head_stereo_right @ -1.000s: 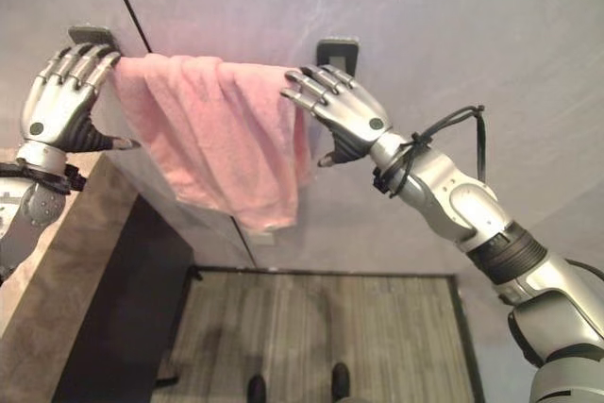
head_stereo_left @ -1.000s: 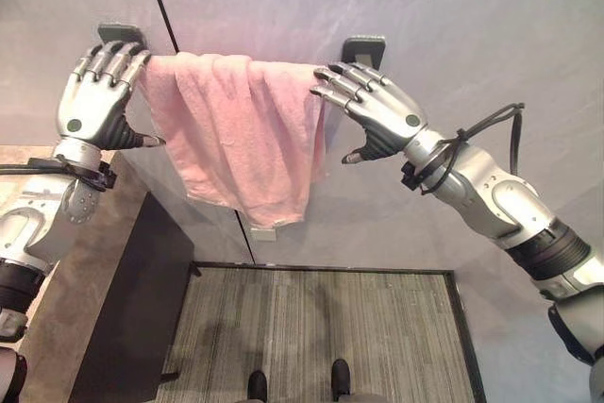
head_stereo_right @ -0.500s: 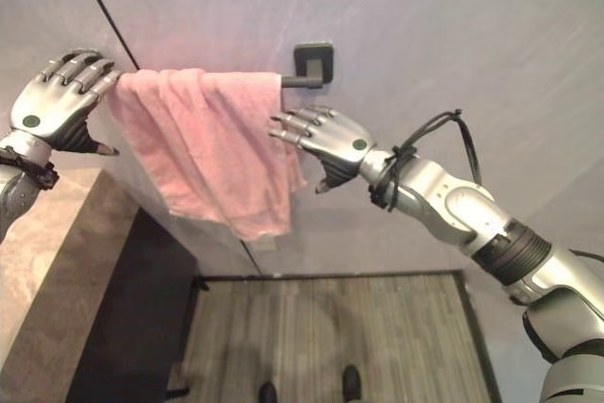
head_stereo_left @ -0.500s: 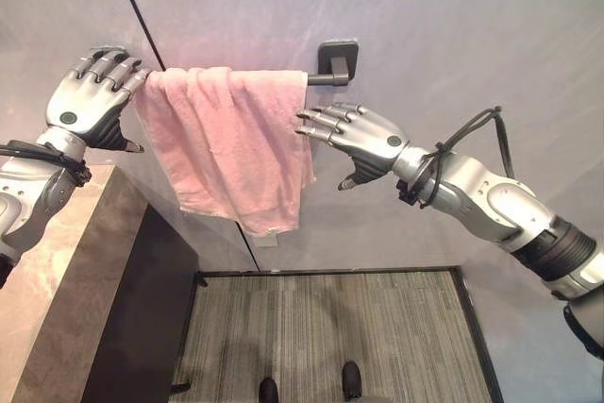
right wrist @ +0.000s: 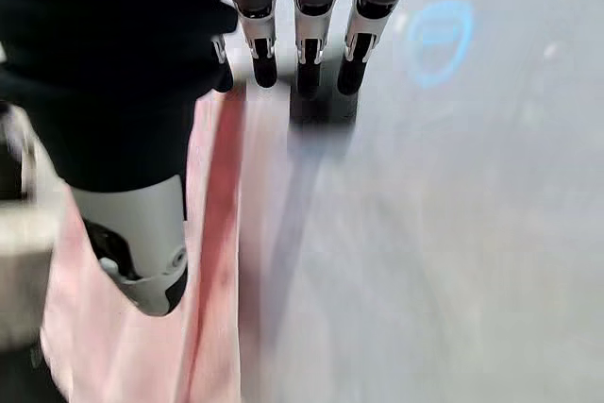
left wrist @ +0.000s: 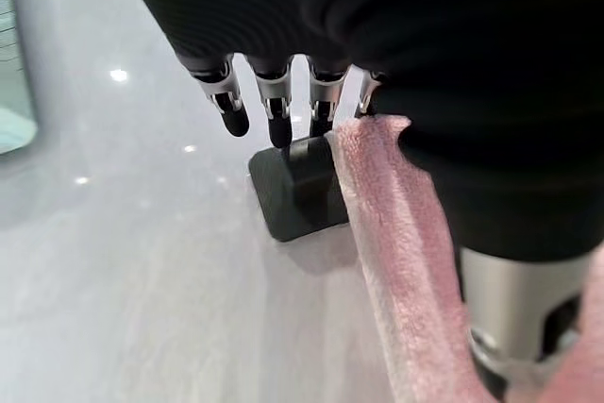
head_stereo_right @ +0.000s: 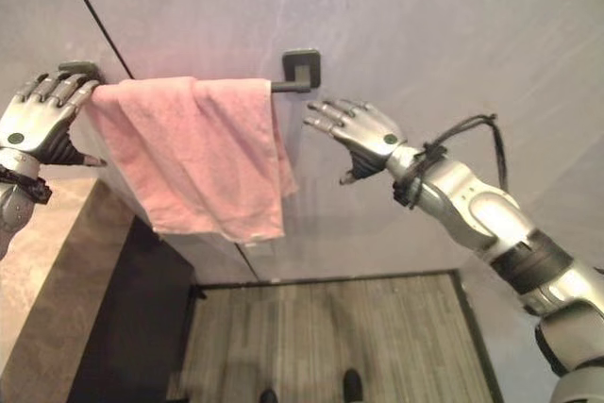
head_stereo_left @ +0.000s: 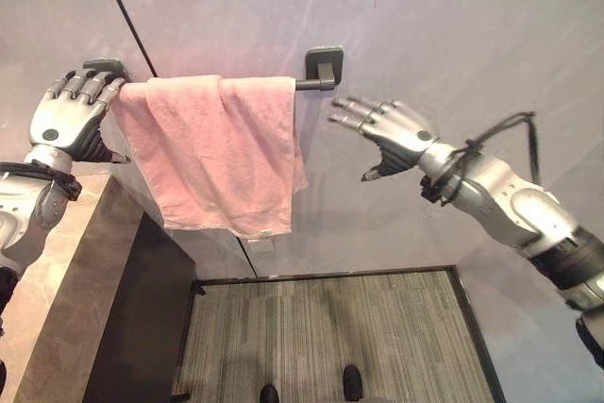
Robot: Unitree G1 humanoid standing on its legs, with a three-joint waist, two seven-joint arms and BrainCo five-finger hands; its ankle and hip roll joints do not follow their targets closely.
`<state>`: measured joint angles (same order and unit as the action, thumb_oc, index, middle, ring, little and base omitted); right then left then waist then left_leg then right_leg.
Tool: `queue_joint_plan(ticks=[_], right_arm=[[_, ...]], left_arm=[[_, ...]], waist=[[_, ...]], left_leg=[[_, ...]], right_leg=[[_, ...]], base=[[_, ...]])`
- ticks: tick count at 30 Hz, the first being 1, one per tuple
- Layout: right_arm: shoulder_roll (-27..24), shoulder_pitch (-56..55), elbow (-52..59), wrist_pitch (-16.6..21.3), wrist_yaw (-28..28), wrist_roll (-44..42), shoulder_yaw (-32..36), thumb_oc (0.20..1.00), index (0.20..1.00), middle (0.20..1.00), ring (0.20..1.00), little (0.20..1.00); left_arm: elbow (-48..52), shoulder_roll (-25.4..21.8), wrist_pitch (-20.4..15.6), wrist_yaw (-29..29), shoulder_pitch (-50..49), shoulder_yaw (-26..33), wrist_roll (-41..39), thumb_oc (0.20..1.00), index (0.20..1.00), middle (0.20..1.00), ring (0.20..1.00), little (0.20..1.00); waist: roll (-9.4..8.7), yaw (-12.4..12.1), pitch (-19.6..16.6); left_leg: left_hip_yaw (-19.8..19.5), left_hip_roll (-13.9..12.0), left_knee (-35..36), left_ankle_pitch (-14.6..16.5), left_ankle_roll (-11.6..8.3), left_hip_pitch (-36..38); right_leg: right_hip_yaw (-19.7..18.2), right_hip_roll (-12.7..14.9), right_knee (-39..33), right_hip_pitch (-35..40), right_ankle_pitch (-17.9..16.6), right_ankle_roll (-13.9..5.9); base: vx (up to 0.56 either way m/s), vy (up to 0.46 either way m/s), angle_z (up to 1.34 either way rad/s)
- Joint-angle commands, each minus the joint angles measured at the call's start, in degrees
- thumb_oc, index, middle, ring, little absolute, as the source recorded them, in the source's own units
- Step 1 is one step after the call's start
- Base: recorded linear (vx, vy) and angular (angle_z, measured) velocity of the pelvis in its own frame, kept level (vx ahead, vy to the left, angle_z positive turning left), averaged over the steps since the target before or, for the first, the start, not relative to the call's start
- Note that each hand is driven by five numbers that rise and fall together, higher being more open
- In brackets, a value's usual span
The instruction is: Put brush and paste in cup on sink, flatten towel.
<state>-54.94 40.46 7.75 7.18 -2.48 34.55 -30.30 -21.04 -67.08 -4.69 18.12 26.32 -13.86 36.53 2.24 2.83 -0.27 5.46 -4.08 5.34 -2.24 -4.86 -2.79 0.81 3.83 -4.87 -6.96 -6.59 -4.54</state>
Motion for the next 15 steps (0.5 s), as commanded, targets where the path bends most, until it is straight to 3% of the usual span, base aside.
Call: queue_joint_plan(ticks=[1,3,4,7,12,15], right_arm=[[-1.3,-1.8,2.9,-0.4,-3.4,-5.1,5.9,1.000,1.000,1.000,1.000,1.000],[-1.3,-2.0,3.0,-0.4,-3.3,-5.1,6.1,1.000,1.000,1.000,1.000,1.000],[1.4,-3.4,6.3,0.2,-6.1,-6.8,10.0,1.000,1.000,1.000,1.000,1.000],[6.4,-2.6,7.4,0.7,-8.4,-6.3,9.7,1.000,1.000,1.000,1.000,1.000],[9.1,8.0,4.4,-1.4,-7.6,-4.1,2.5,1.000,1.000,1.000,1.000,1.000],[8.3,14.9,0.7,-2.9,-6.5,-4.4,-1.8,1.000,1.000,1.000,1.000,1.000]], left_arm=[[-0.2,-2.1,0.8,-1.2,-2.1,-0.1,-0.2,1.000,1.000,1.000,1.000,1.000],[-0.1,-2.1,0.8,-1.2,-2.1,-0.1,-0.2,1.000,1.000,1.000,1.000,1.000],[0.1,-1.2,0.9,-0.8,-2.9,1.0,-0.6,1.000,1.000,1.000,1.000,1.000],[-0.1,0.1,1.2,-0.3,-1.6,0.2,-1.2,1.000,1.000,1.000,1.000,1.000],[0.2,0.6,2.3,0.1,2.6,-2.3,-2.0,1.000,1.000,1.000,1.000,1.000],[0.6,0.3,2.7,0.1,5.1,-3.7,-2.5,1.000,1.000,1.000,1.000,1.000]], waist=[[-3.38,0.4,-1.2],[-3.44,0.4,-1.2],[-3.77,1.0,-1.0],[-4.28,0.7,-0.8],[-5.86,-0.7,-0.4],[-6.82,-1.4,-0.3]], left_leg=[[2.2,-0.2,-0.3,1.4,-0.31,0.4],[2.2,-0.2,-0.3,1.4,-0.31,0.4],[3.0,-0.3,-0.3,1.5,-0.06,0.4],[3.5,-0.5,-0.3,1.6,0.15,0.3],[3.5,-0.9,-0.3,1.3,-0.07,-0.5],[3.0,-1.2,-0.3,0.9,-0.32,-1.2]], right_leg=[[-3.8,6.6,0.0,-0.2,-0.2,-6.44],[-3.8,6.6,0.0,-0.2,-0.2,-6.44],[-4.6,6.4,0.0,-0.9,-0.7,-6.60],[-5.4,6.2,0.1,-1.4,-1.0,-6.57],[-5.4,5.9,-0.1,-2.1,-1.1,-6.37],[-5.0,5.7,-0.1,-2.3,-0.9,-6.21]], base=[[-0.03,0.026,-0.01],[-0.02,0.008,-0.03],[-0.04,0.019,-0.13],[-0.03,0.007,-0.25],[-0.01,-0.008,-0.14],[0.02,-0.032,0.03]])
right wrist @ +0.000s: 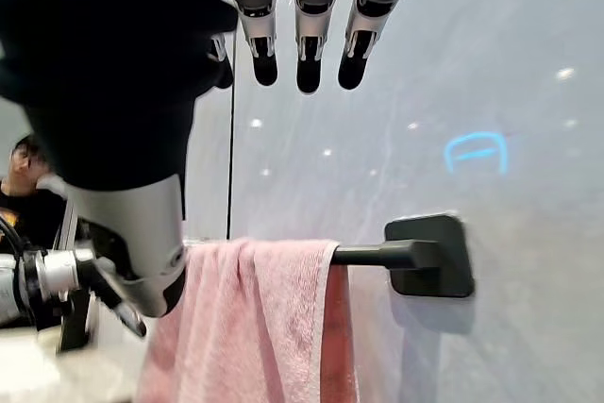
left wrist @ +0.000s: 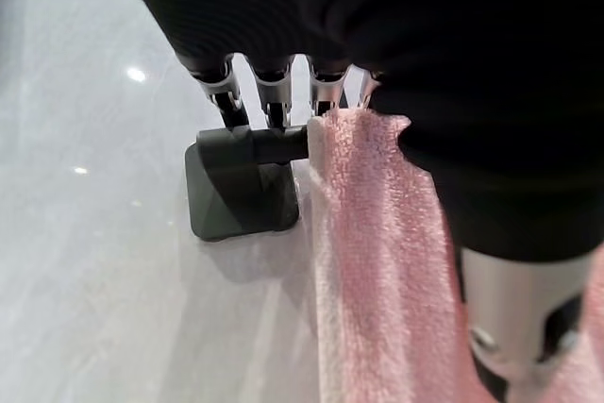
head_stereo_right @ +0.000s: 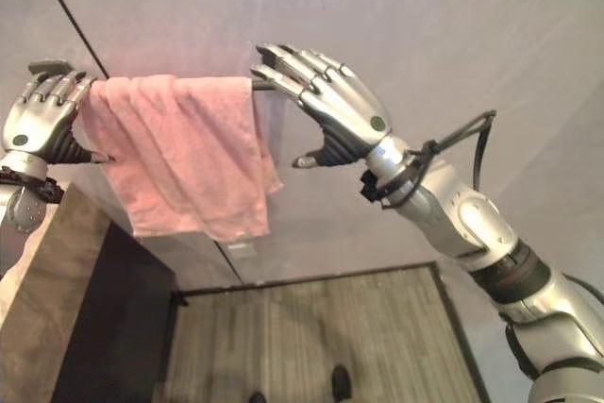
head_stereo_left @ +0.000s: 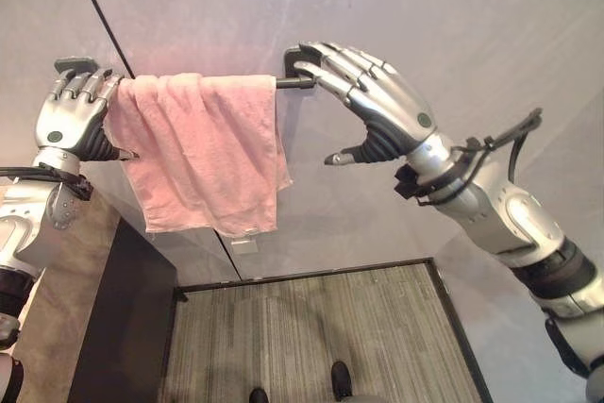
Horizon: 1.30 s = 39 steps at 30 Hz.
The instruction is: Put brush and paste in cup on sink, flatten towel.
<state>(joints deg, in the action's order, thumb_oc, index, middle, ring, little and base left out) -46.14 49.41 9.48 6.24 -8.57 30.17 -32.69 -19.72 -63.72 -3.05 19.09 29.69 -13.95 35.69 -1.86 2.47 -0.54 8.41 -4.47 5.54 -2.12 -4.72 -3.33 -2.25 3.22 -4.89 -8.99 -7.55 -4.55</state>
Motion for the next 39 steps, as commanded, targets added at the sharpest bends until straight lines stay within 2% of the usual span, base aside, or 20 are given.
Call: queue_joint_plan(ticks=[1,10,17,29,34,35,39], right_arm=[[-0.8,7.4,-1.7,-2.3,0.0,-0.3,-0.1,1.000,1.000,1.000,1.000,1.000],[-3.4,16.0,-9.4,-4.3,2.8,-0.5,-6.7,1.000,1.000,1.000,1.000,1.000],[-4.9,18.8,-11.9,-4.7,5.3,1.6,-10.4,1.000,1.000,1.000,1.000,1.000],[-3.2,21.4,-15.3,-4.8,6.5,3.3,-14.2,1.000,1.000,1.000,1.000,1.000],[-6.4,18.7,-13.8,-3.6,7.7,5.7,-14.9,1.000,1.000,1.000,1.000,1.000],[-9.1,18.0,-11.3,-2.9,8.4,6.1,-14.6,1.000,1.000,1.000,1.000,1.000],[-13.1,16.4,-8.7,-1.7,9.2,6.5,-14.3,1.000,1.000,1.000,1.000,1.000]], left_arm=[[-0.4,-3.3,1.0,-0.9,2.1,-3.8,-1.8,1.000,1.000,1.000,1.000,1.000],[1.0,-5.3,0.9,-0.8,5.6,-5.5,-3.3,1.000,1.000,1.000,1.000,1.000],[3.3,-6.1,0.8,-0.6,6.0,-5.1,-3.8,1.000,1.000,1.000,1.000,1.000],[3.2,-5.3,0.8,0.1,9.9,-7.2,-5.1,1.000,1.000,1.000,1.000,1.000],[3.7,-6.1,0.6,-0.6,8.0,-6.5,-3.8,1.000,1.000,1.000,1.000,1.000],[4.2,-7.1,0.4,-1.3,6.4,-5.3,-3.3,1.000,1.000,1.000,1.000,1.000],[5.0,-8.4,0.0,-2.0,3.2,-3.0,-2.9,1.000,1.000,1.000,1.000,1.000]], waist=[[-2.87,-1.2,0.1],[-3.93,-2.3,0.8],[-4.08,-3.0,1.5],[-4.20,-3.4,2.8],[-3.95,-3.4,3.0],[-3.85,-3.3,3.1],[-3.59,-3.1,3.1]], left_leg=[[-0.1,-0.8,-0.5,0.7,-0.51,-0.8],[-1.9,-1.2,-0.5,-0.1,-0.97,-3.2],[-2.8,-1.0,-0.5,-0.4,-1.01,-4.8],[-4.0,-0.8,-0.5,-0.6,-0.98,-6.4],[-4.0,-0.6,-0.5,-0.5,-0.93,-6.1],[-4.0,-0.6,-0.5,-0.4,-0.94,-6.1],[-3.9,-0.7,-0.5,-0.3,-1.01,-5.9]], right_leg=[[-1.7,6.2,-0.1,-0.4,0.0,-6.17],[0.0,6.0,-0.1,-1.2,0.2,-5.78],[0.5,5.9,-0.1,-2.0,0.4,-5.50],[1.0,6.0,-0.1,-2.8,0.6,-5.38],[1.1,6.2,-0.1,-2.4,1.0,-5.31],[1.1,6.3,-0.1,-2.4,1.0,-5.41],[1.1,6.5,-0.1,-2.4,1.0,-5.52]], base=[[0.00,-0.013,0.07],[0.02,-0.013,0.12],[0.02,-0.001,0.08],[0.01,0.001,0.05],[0.01,0.003,0.01],[0.00,0.000,0.00],[0.00,0.004,0.02]])
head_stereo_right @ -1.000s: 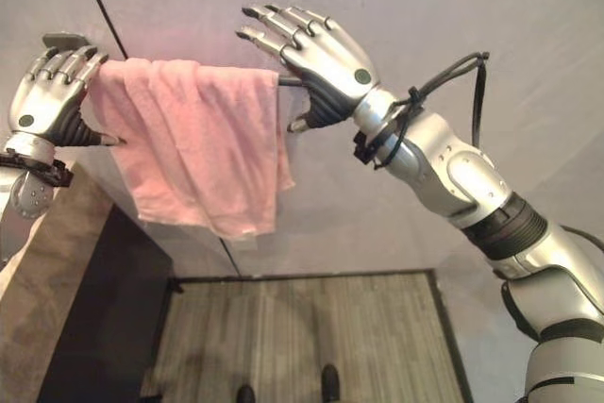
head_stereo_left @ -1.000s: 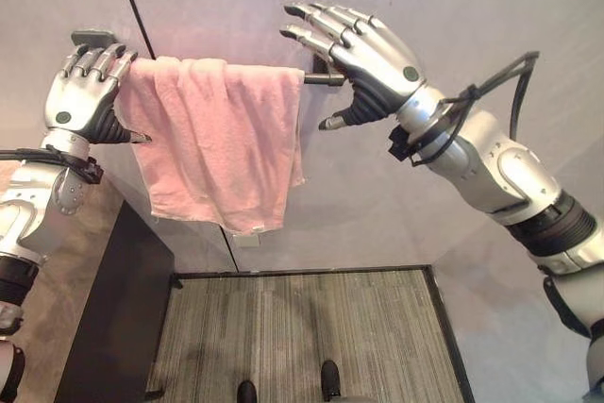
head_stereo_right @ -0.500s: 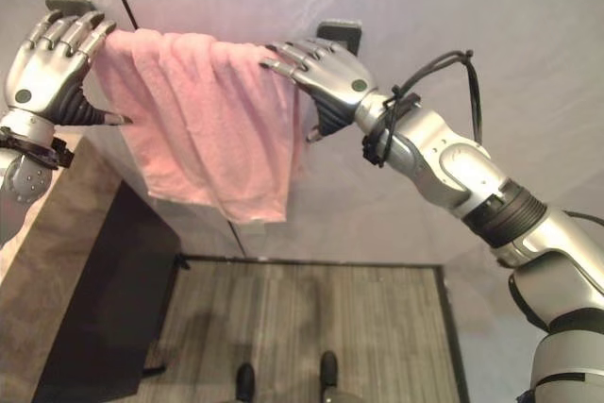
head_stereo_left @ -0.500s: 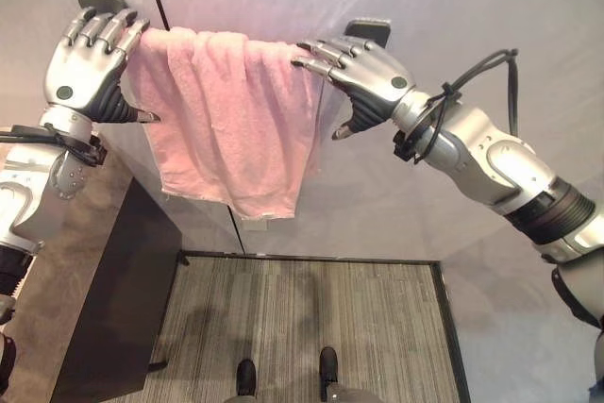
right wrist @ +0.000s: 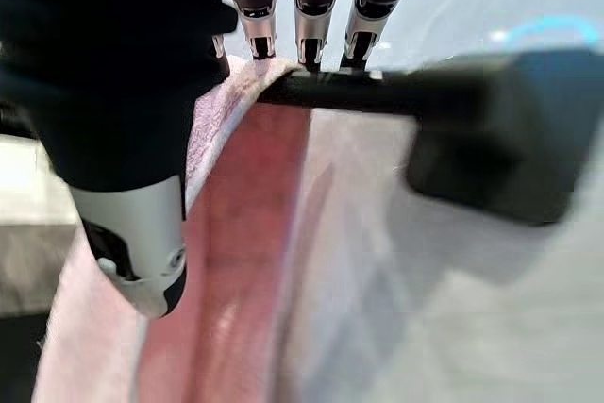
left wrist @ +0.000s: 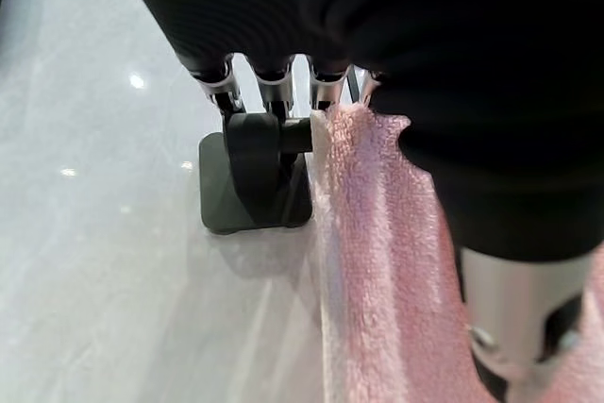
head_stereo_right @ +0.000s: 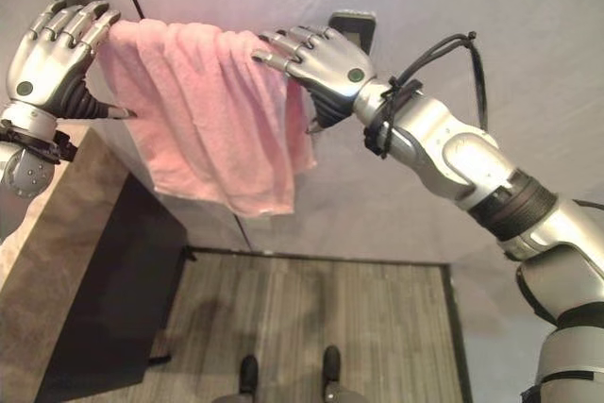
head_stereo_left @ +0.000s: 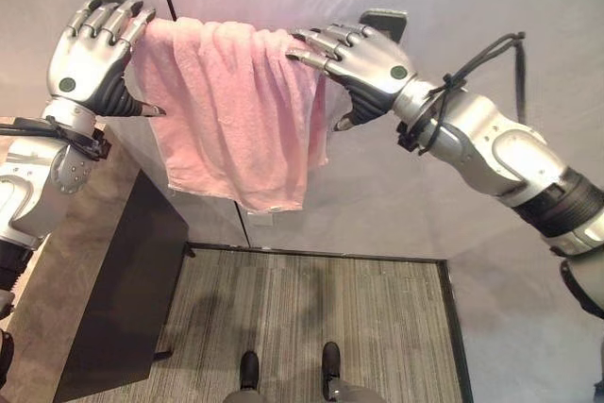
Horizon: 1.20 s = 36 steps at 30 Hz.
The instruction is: Put brush and paste in cup on sink, flatten towel.
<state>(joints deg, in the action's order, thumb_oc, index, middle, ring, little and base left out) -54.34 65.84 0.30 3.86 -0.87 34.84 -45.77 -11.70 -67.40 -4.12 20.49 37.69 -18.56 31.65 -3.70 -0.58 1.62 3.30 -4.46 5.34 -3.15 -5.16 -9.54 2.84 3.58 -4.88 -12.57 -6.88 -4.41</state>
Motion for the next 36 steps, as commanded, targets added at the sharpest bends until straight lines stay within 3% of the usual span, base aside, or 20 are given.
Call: queue_joint_plan(ticks=[1,4,8,13,19,29,36], right_arm=[[-5.5,-0.4,0.4,1.0,1.6,2.1,-1.6,1.000,1.000,1.000,1.000,1.000],[-5.6,-0.8,-10.2,0.7,1.0,6.9,-7.4,1.000,1.000,1.000,1.000,1.000],[-7.4,-0.1,-16.1,0.0,0.2,10.0,-9.8,1.000,1.000,1.000,1.000,1.000],[-11.2,0.5,-14.3,-1.6,-0.8,8.2,-5.4,1.000,1.000,1.000,1.000,1.000],[-7.7,-3.0,-10.3,-2.6,-1.0,9.0,0.1,1.000,1.000,1.000,1.000,1.000],[-4.8,-2.9,-16.8,-3.3,-2.2,9.9,-2.0,1.000,1.000,1.000,1.000,1.000],[-2.8,-9.6,-12.2,-3.5,-5.0,6.5,6.1,1.000,1.000,1.000,1.000,1.000]], left_arm=[[-2.9,-4.9,0.9,-3.7,-5.4,2.0,1.2,1.000,1.000,1.000,1.000,1.000],[-5.6,-5.1,0.9,-3.8,-3.5,-0.6,1.1,1.000,1.000,1.000,1.000,1.000],[-9.2,-4.9,1.1,-3.6,-1.1,-3.1,0.6,1.000,1.000,1.000,1.000,1.000],[-11.5,-5.1,2.1,-4.2,-3.0,-0.2,-1.5,1.000,1.000,1.000,1.000,1.000],[-14.0,0.6,3.4,-2.7,-8.5,7.5,-6.0,1.000,1.000,1.000,1.000,1.000],[-15.9,3.7,2.9,-2.2,-6.5,6.0,-9.1,1.000,1.000,1.000,1.000,1.000],[-14.4,7.3,2.0,0.1,-8.3,8.0,-10.4,1.000,1.000,1.000,1.000,1.000]], waist=[[-1.65,0.0,0.9],[-1.44,0.1,1.2],[-1.06,0.3,1.5],[-0.56,0.5,1.3],[-0.02,0.4,1.2],[0.23,0.2,1.5],[-0.01,0.4,-0.3]], left_leg=[[1.2,-0.7,-0.3,0.7,-0.59,0.3],[1.1,-0.7,-0.3,0.6,-0.70,0.3],[1.1,-0.7,-0.3,0.4,-0.83,0.4],[1.4,-0.7,-0.3,0.3,-0.94,0.4],[1.7,-0.7,-0.3,0.1,-0.84,0.1],[1.5,-0.8,-0.3,-0.3,-0.93,-0.6],[1.5,-0.9,-0.3,0.1,-0.86,0.6]], right_leg=[[-4.0,6.1,-0.1,1.1,0.3,-5.68],[-3.8,6.3,-0.1,1.2,0.4,-5.74],[-3.6,6.4,-0.1,1.1,0.2,-5.85],[-4.0,6.5,-0.1,0.8,-0.1,-5.84],[-4.5,6.4,-0.1,0.3,-0.2,-5.39],[-4.6,6.3,-0.1,-0.3,-0.6,-5.32],[-4.6,6.2,-0.1,0.9,-0.4,-5.31]], base=[[0.00,0.000,0.00],[0.00,0.000,0.00],[-0.01,-0.002,0.04],[-0.01,-0.001,0.03],[-0.01,-0.011,-0.07],[-0.01,-0.005,0.00],[0.00,0.000,0.00]])
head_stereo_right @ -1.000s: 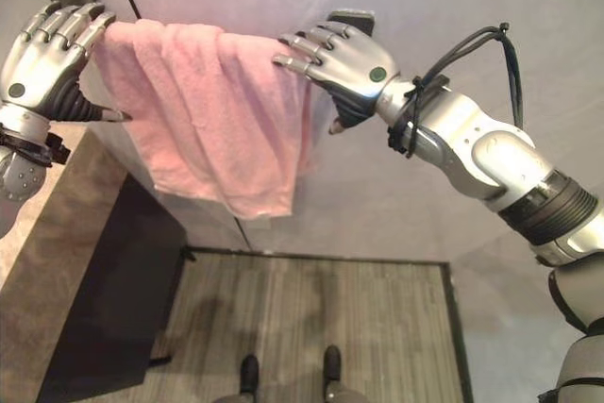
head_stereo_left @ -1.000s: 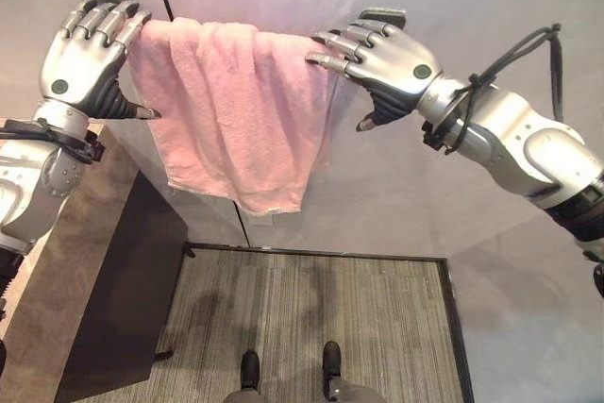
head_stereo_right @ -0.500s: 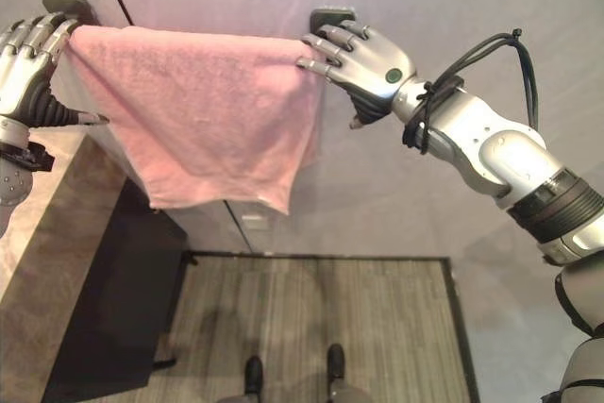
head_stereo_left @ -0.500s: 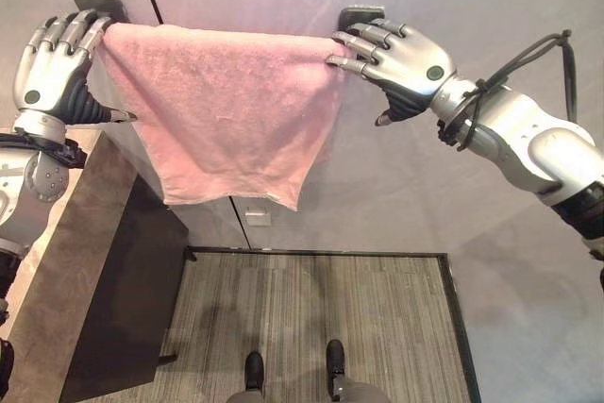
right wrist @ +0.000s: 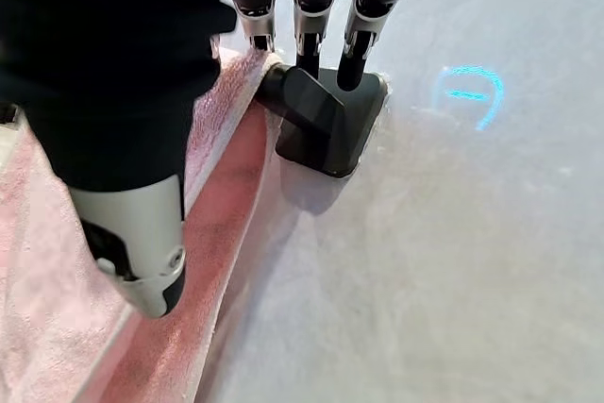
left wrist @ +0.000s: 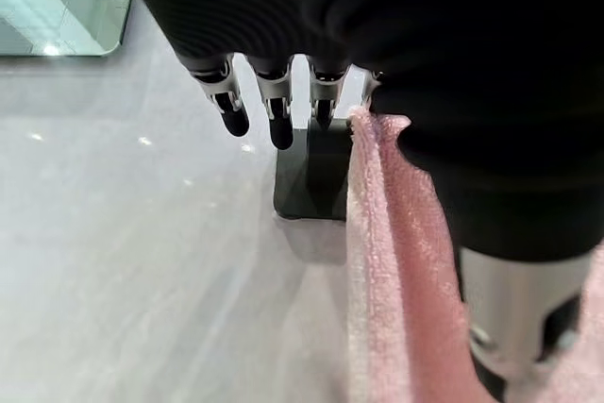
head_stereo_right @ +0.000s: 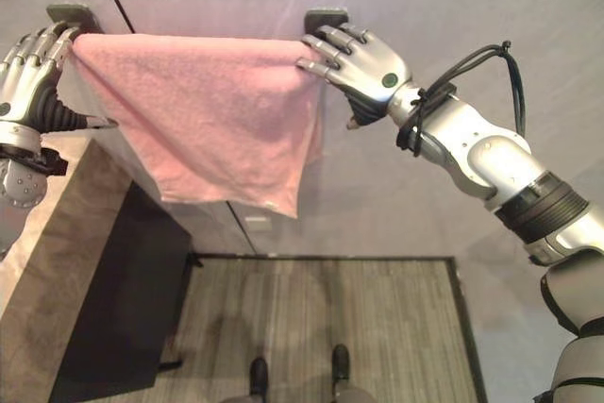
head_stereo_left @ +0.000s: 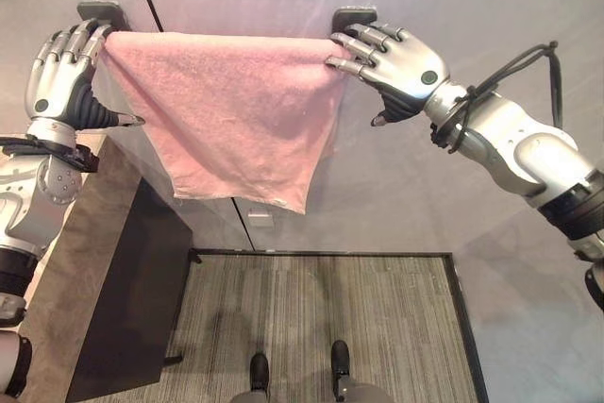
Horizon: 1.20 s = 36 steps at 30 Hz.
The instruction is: Put brush and paste in cup on sink, flatten towel.
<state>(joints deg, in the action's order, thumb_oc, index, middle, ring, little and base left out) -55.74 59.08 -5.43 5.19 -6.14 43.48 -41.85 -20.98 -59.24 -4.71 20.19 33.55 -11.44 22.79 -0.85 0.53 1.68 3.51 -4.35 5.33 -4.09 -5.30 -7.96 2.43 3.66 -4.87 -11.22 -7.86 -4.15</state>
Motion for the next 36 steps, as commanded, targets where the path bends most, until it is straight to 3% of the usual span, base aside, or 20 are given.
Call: queue_joint_plan(ticks=[1,6,8,9,12,14,17,23,24,28,29,31,32,33,35,36], right_arm=[[2.2,-7.9,-4.9,-5.6,-1.1,-7.2,7.9,1.000,1.000,1.000,1.000,1.000],[10.4,-16.1,-1.9,-5.7,-5.8,-13.3,16.7,1.000,1.000,1.000,1.000,1.000],[12.1,-17.0,-2.2,-5.5,-7.2,-14.2,17.6,1.000,1.000,1.000,1.000,1.000],[15.3,-18.2,-2.5,-5.3,-9.2,-16.6,19.2,1.000,1.000,1.000,1.000,1.000],[17.0,-18.6,-3.2,-4.8,-11.8,-17.5,20.1,1.000,1.000,1.000,1.000,1.000],[21.1,-17.3,-0.4,-3.9,-14.5,-26.4,23.5,1.000,1.000,1.000,1.000,1.000],[25.1,-15.0,-4.4,-3.4,-17.2,-31.4,22.6,1.000,1.000,1.000,1.000,1.000],[28.3,-25.5,5.8,-1.4,-16.2,-39.1,30.1,1.000,1.000,1.000,1.000,1.000],[28.8,-31.6,9.1,-0.4,-15.1,-40.8,33.1,1.000,1.000,1.000,1.000,1.000],[30.3,-49.3,14.6,0.4,-11.8,-43.4,40.2,1.000,1.000,1.000,1.000,1.000],[30.3,-50.0,15.0,0.2,-11.7,-43.4,40.2,1.000,1.000,1.000,1.000,1.000],[34.2,-66.8,8.4,0.6,-6.9,-50.9,44.1,1.000,1.000,1.000,1.000,1.000],[34.2,-66.8,8.3,0.6,-6.9,-51.0,44.2,1.000,1.000,1.000,1.000,1.000],[35.5,-70.5,0.1,-1.0,-4.1,-55.0,44.1,1.000,1.000,1.000,1.000,1.000],[36.0,-71.2,-7.8,-2.1,-3.3,-57.8,43.5,1.000,1.000,1.000,1.000,1.000],[36.5,-71.4,-11.5,-2.5,-2.9,-58.9,43.3,1.000,1.000,1.000,1.000,1.000]], left_arm=[[-4.7,1.6,2.3,2.8,-5.0,2.7,-2.6,1.000,1.000,1.000,1.000,1.000],[-1.5,6.9,1.3,6.7,-6.2,5.1,-5.0,1.000,1.000,1.000,1.000,1.000],[-0.2,7.6,0.7,7.5,-6.3,5.0,-5.1,1.000,1.000,1.000,1.000,1.000],[1.3,8.9,0.3,8.7,-5.8,5.4,-5.7,1.000,1.000,1.000,1.000,1.000],[2.5,9.9,-0.4,10.0,-5.6,5.7,-6.5,1.000,1.000,1.000,1.000,1.000],[5.8,11.7,-1.7,12.4,-5.9,8.3,-9.2,1.000,1.000,1.000,1.000,1.000],[6.5,13.4,-2.6,13.0,-5.0,7.8,-11.0,1.000,1.000,1.000,1.000,1.000],[15.4,17.3,-3.6,13.6,-15.7,17.4,-13.1,1.000,1.000,1.000,1.000,1.000],[18.2,19.4,-4.1,13.3,-20.9,21.3,-14.1,1.000,1.000,1.000,1.000,1.000],[23.3,29.5,-6.2,9.0,-34.4,25.9,-23.8,1.000,1.000,1.000,1.000,1.000],[23.6,29.6,-6.1,8.8,-34.9,25.9,-23.9,1.000,1.000,1.000,1.000,1.000],[20.4,39.1,-6.5,-1.5,-47.2,24.1,-40.1,1.000,1.000,1.000,1.000,1.000],[20.4,39.1,-6.5,-1.6,-47.2,24.1,-40.2,1.000,1.000,1.000,1.000,1.000],[15.1,41.4,-4.1,-6.2,-50.5,21.2,-46.5,1.000,1.000,1.000,1.000,1.000],[8.8,42.8,-2.0,-9.6,-52.0,17.6,-52.4,1.000,1.000,1.000,1.000,1.000],[7.0,42.9,-0.9,-10.9,-52.6,16.2,-51.1,1.000,1.000,1.000,1.000,1.000]], waist=[[-2.83,-0.5,-0.9],[-3.00,-0.3,-2.9],[-3.03,-0.3,-3.2],[-2.92,-0.5,-3.9],[-2.87,-0.5,-4.3],[-2.59,-0.8,-5.3],[-2.68,-1.3,-5.7],[-2.52,-2.0,-6.5],[-2.46,-1.7,-6.3],[-2.18,-0.5,-6.1],[-1.99,-0.6,-6.6],[-1.32,0.8,-5.0],[-1.34,0.8,-5.1],[-1.12,1.2,-4.3],[-0.89,1.5,-3.8],[-0.80,1.6,-3.5]], left_leg=[[1.4,-1.1,-0.3,1.2,-0.62,-0.5],[1.5,-1.1,-0.3,1.8,-0.32,1.3],[1.5,-1.1,-0.3,2.0,-0.28,1.9],[1.5,-1.0,-0.3,2.0,-0.19,2.7],[1.4,-0.9,-0.3,2.3,-0.04,3.5],[1.5,-0.8,-0.3,2.4,0.29,5.3],[1.3,-0.7,-0.3,2.5,0.42,6.2],[1.8,-0.7,-0.3,2.9,0.97,8.3],[2.1,-0.6,-0.4,2.4,1.12,8.5],[2.6,-0.9,-0.5,2.5,1.41,9.1],[2.5,-0.9,-0.5,3.2,1.39,9.5],[2.9,-1.1,-0.7,3.0,1.48,9.7],[3.0,-1.0,-0.6,2.8,1.47,9.5],[3.1,-1.1,-0.7,2.2,1.43,9.1],[3.1,-1.2,-0.8,2.0,1.41,8.7],[3.1,-1.3,-0.8,2.0,1.40,8.6]], right_leg=[[-4.2,6.1,-0.1,0.1,0.7,-5.57],[-3.9,5.9,-0.1,1.9,0.9,-5.49],[-3.8,5.9,-0.1,2.5,1.0,-5.47],[-3.6,5.8,-0.1,3.2,1.1,-5.47],[-3.4,5.7,0.0,4.1,1.1,-5.45],[-3.1,5.4,0.3,5.6,1.4,-5.38],[-2.9,5.4,0.3,6.6,1.7,-5.20],[-3.2,5.3,0.3,8.2,2.3,-4.97],[-3.4,5.2,0.4,8.1,2.0,-4.78],[-3.5,5.1,0.4,8.6,2.4,-4.54],[-3.4,5.1,0.3,9.0,2.9,-4.62],[-3.5,4.8,0.3,9.0,3.1,-4.56],[-3.5,4.8,0.2,8.8,2.8,-4.53],[-3.6,4.7,0.3,8.2,2.5,-4.61],[-3.5,4.7,0.3,7.8,2.3,-4.77],[-3.5,4.7,0.3,7.7,2.2,-4.84]], base=[[0.00,0.000,0.00],[0.00,0.004,-0.02],[0.00,0.000,0.00],[-0.04,0.017,0.00],[-0.05,0.018,0.00],[-0.08,0.029,0.01],[-0.02,0.003,-0.01],[-0.05,-0.010,0.00],[-0.03,-0.008,-0.03],[-0.01,-0.007,-0.03],[0.00,0.006,-0.04],[-0.04,0.010,-0.09],[-0.09,0.007,-0.13],[-0.08,0.000,-0.12],[-0.07,-0.001,-0.11],[-0.03,-0.005,-0.07]])
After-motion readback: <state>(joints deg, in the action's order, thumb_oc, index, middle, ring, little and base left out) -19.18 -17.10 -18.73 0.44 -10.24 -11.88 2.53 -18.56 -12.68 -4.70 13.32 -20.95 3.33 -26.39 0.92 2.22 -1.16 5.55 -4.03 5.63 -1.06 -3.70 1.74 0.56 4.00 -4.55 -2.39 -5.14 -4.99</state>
